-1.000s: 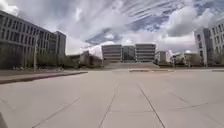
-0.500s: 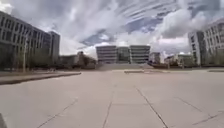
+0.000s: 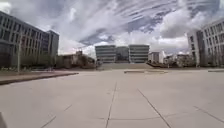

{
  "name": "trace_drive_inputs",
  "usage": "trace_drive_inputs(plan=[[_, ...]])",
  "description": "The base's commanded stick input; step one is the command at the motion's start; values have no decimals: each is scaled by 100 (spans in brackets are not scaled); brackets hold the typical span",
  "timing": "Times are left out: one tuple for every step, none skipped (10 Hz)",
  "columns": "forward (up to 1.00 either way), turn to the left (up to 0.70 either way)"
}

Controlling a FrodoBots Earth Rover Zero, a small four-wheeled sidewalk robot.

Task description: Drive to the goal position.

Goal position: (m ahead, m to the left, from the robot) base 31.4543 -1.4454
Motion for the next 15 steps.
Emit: trace_drive_inputs(plan=[[100, 0], [100, 0], [100, 0], [100, 0], [100, 0], [100, 6], [100, 5], [100, 6], [100, 11], [100, 15], [100, 20], [100, 17], [100, 21], [100, 8], [100, 8]])
